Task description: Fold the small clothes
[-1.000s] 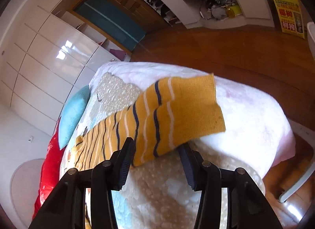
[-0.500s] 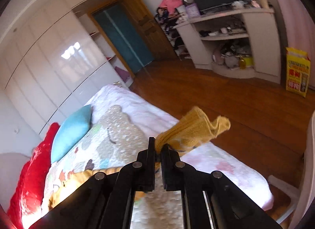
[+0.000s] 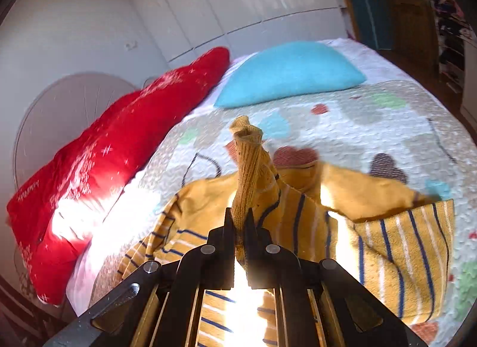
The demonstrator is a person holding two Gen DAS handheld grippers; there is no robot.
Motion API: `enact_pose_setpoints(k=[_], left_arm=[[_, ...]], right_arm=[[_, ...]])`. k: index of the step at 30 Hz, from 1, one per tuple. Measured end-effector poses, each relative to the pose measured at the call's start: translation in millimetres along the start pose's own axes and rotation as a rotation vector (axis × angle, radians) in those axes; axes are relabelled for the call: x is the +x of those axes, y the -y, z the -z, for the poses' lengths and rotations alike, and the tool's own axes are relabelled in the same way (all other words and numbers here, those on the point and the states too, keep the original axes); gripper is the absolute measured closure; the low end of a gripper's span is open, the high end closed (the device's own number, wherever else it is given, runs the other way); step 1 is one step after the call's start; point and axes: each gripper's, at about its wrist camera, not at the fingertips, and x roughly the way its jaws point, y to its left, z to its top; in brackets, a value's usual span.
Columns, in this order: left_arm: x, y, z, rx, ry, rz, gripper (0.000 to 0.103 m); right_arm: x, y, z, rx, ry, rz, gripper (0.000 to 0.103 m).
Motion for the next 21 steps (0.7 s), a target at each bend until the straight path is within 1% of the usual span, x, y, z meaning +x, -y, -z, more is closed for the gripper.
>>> enact_pose_setpoints(k=[2, 7, 10, 11, 12, 14, 15, 17, 19, 21], left_arm=[[0.6, -15.4, 1.1, -0.033, -0.002, -0.009, 0.029], [-1.5, -47.6, 4.6, -0.114, 0.0, -0.025, 0.029], [2.1, -58.6, 5.2, -0.15, -0.012, -0.028, 0.029], [3.6, -60.6, 5.2, -0.159, -0.017, -0.027, 0.029], [4.1, -62.6, 5.6, -0.167, -0.019, -0.027, 0.029], [3.6, -65.2, 6.2, -0.179, -0.019, -0.025, 0.029], [2.6, -66.1, 6.4, -0.183, -0.016, -0.027, 0.029], [0.7, -69.2, 6.4, -0.189, -0.008, -0.036, 0.029], [0.3, -73.5, 5.7, -0.202, -0.006, -0.048, 0.029], [0.8, -78.6, 4.6, -0.222, -0.004, -0.053, 0.029]], right_arm=[[39.7, -25.5, 6.5, -0.035, -0.058, -0.003, 0.098], [110.3, -54.7, 31.0, -0.073, -0.168, 0.007, 0.098], [134.8, -68.8, 44.2, -0.112, -0.221, 0.011, 0.097], [143.3, -75.6, 48.3, -0.134, -0.247, 0.009, 0.094], [151.2, -81.6, 51.6, -0.157, -0.27, 0.016, 0.093], [154.6, -87.6, 56.6, -0.198, -0.284, 0.039, 0.092], [151.3, -89.3, 56.4, -0.205, -0.279, 0.034, 0.091], [136.5, -89.8, 53.6, -0.175, -0.259, -0.02, 0.086], [111.8, -98.0, 51.8, -0.177, -0.22, -0.06, 0.084], [87.5, -111.1, 57.6, -0.196, -0.227, -0.115, 0.08]])
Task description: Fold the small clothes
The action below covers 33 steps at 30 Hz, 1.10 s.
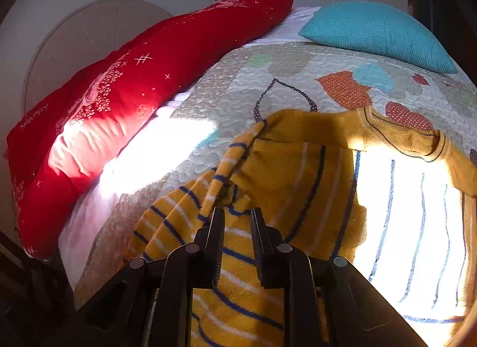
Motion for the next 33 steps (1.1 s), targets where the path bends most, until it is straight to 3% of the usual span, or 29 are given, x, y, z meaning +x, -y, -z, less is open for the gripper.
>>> enact_pose_setpoints(k=[4, 9, 11, 13, 15, 16, 18, 19, 22, 29, 33], left_arm=[[-0.3, -5.7, -1.8, -0.04, 0.002, 0.001, 0.029], [-3.4, -6.9, -3.0, -0.059, 0.001, 0.016, 0.029], [-5.3, -8.4, -3.9, -0.065, 0.007, 0.013, 0.029], [-7.3, -11.3, -4.5, -0.072, 0.014, 0.013, 0.029], [-8.2, -13.8, -4.6, -0.08, 0.017, 0.016, 0.028], [-8.0, -14.9, -4.5, -0.084, 0.017, 0.017, 0.028], [-6.5, -17.2, -5.2, -0.093, 0.014, 0.017, 0.028], [-6.0, -17.9, -5.9, -0.1, 0.01, 0.018, 0.028], [-7.2, -16.6, -9.7, -0.114, 0.007, 0.033, 0.028], [-18.2, 11.4, -25.5, -0.051, 0.047, 0.061, 0.028], [-20.3, 34.5, -31.2, 0.008, 0.055, 0.089, 0.028]], right_arm=[[-23.6, -46.0, 45.2, -0.056, -0.078, -0.196, 0.063], [-17.2, -88.6, 114.7, -0.063, -0.221, -0.377, 0.061], [-12.3, -101.2, 132.3, -0.087, -0.24, -0.367, 0.053], [-5.9, -111.2, 145.3, -0.129, -0.243, -0.302, 0.047], [2.8, -118.7, 155.7, -0.147, -0.254, -0.274, 0.046], [4.2, -122.0, 159.7, -0.153, -0.242, -0.269, 0.047], [5.5, -131.1, 163.0, -0.194, -0.231, -0.265, 0.086], [7.9, -134.6, 160.8, -0.206, -0.252, -0.261, 0.091], [-0.7, -144.6, 133.7, -0.254, -0.234, -0.247, 0.093], [-109.7, -192.5, 16.3, -0.487, 0.085, -0.129, 0.093], [-170.3, -175.1, -29.5, -0.521, 0.186, -0.053, 0.093]])
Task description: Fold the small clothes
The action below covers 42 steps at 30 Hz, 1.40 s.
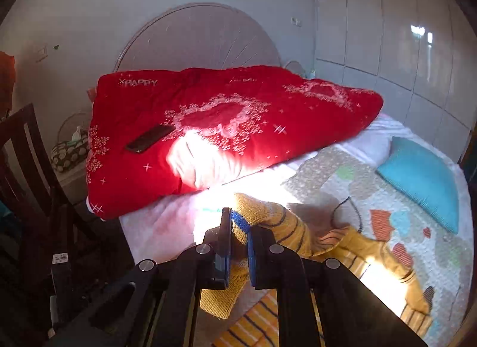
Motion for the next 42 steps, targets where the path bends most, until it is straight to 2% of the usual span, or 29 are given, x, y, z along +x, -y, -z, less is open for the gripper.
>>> enact_pose_setpoints(k=[2, 5, 9, 12, 14, 15, 17, 18, 21, 24, 26, 30, 34, 37, 38, 39, 40, 41, 42], left_arm=[[1.8, 10.0, -1.4, 0.031, -0.001, 0.008, 0.028], [10.0, 22.6, -2.7, 0.068, -0.015, 0.015, 0.027], [24.2, 40.8, -1.8, 0.109, -0.044, 0.021, 0.027], [30.0, 58.7, 1.8, 0.149, -0.057, 0.027, 0.027], [33.6, 69.7, 2.6, 0.178, -0.065, 0.029, 0.027], [35.4, 74.6, 3.0, 0.194, -0.069, 0.027, 0.027], [39.0, 83.9, 4.7, 0.223, -0.075, 0.018, 0.027], [42.1, 87.4, 4.8, 0.233, -0.08, 0.014, 0.026], [52.8, 99.3, 5.2, 0.248, -0.104, 0.017, 0.026], [65.9, 124.7, 3.2, 0.298, -0.118, 0.046, 0.026], [78.9, 149.0, -0.9, 0.346, -0.126, 0.07, 0.026], [130.0, 197.8, -16.3, 0.431, -0.163, 0.116, 0.02], [199.9, 231.6, -42.7, 0.446, -0.211, 0.084, 0.021], [236.2, 248.6, -64.2, 0.456, -0.191, 0.046, 0.021], [248.4, 254.5, -67.3, 0.492, -0.188, -0.018, 0.028], [262.0, 257.9, -67.5, 0.536, -0.191, -0.131, 0.049], [274.0, 255.1, -66.8, 0.56, -0.213, -0.205, 0.058], [281.8, 245.7, -65.4, 0.543, -0.25, -0.208, 0.065], [285.1, 236.3, -63.1, 0.516, -0.264, -0.2, 0.065]], right_arm=[[-18.9, 18.5, -2.1, -0.027, -0.004, 0.085, 0.093], [-41.0, 71.9, 21.2, -0.006, -0.057, 0.218, 0.094], [-47.7, 165.1, 83.0, 0.119, -0.182, 0.367, 0.093], [-34.5, 235.9, 143.8, 0.274, -0.338, 0.47, 0.092], [-36.4, 273.7, 181.8, 0.364, -0.387, 0.579, 0.076], [-43.4, 286.6, 195.8, 0.409, -0.375, 0.602, 0.073], [-65.4, 305.3, 216.8, 0.513, -0.308, 0.574, 0.06], [-76.3, 309.8, 225.1, 0.558, -0.272, 0.555, 0.059], [-92.7, 313.1, 240.4, 0.61, -0.217, 0.536, 0.058], [-89.5, 310.1, 254.2, 0.628, -0.212, 0.51, 0.058], [-79.4, 307.8, 263.5, 0.657, -0.19, 0.455, 0.058], [-65.4, 294.3, 276.0, 0.717, -0.124, 0.323, 0.058], [-53.4, 277.4, 282.6, 0.711, -0.114, 0.273, 0.058], [-51.9, 273.1, 283.9, 0.698, -0.095, 0.258, 0.058], [-51.9, 273.6, 282.1, 0.699, -0.085, 0.255, 0.058], [-51.6, 274.0, 278.9, 0.702, -0.071, 0.252, 0.058], [-50.5, 275.5, 275.2, 0.704, -0.06, 0.246, 0.057], [-47.7, 276.8, 269.5, 0.701, -0.057, 0.234, 0.057], [-42.5, 277.7, 262.3, 0.7, -0.055, 0.217, 0.057]])
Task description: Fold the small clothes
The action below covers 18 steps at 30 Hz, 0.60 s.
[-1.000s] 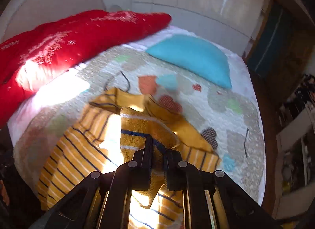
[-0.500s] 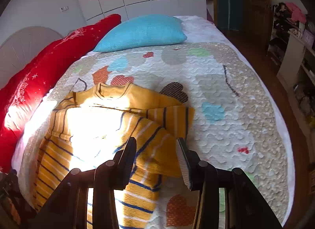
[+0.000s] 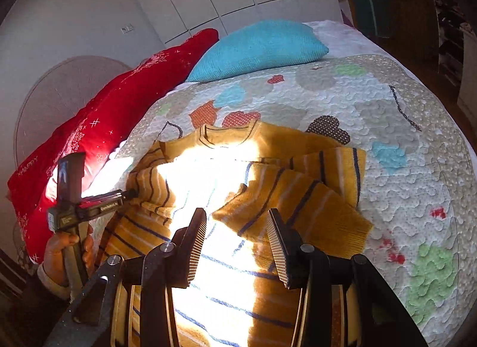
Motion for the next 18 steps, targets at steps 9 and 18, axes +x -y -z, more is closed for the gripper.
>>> enact_pose_setpoints(k=[9, 18], left_arm=[[5.1, -31.4, 33.3, -0.111, 0.164, 0.132, 0.048], [7.0, -39.9, 37.4, -0.173, 0.199, 0.224, 0.045]], right_arm=[[137.6, -97.2, -70.0, -0.118, -0.152, -0.146, 0.057], [275.3, -157.8, -81.8, -0.226, -0.396, -0.105, 0.096]])
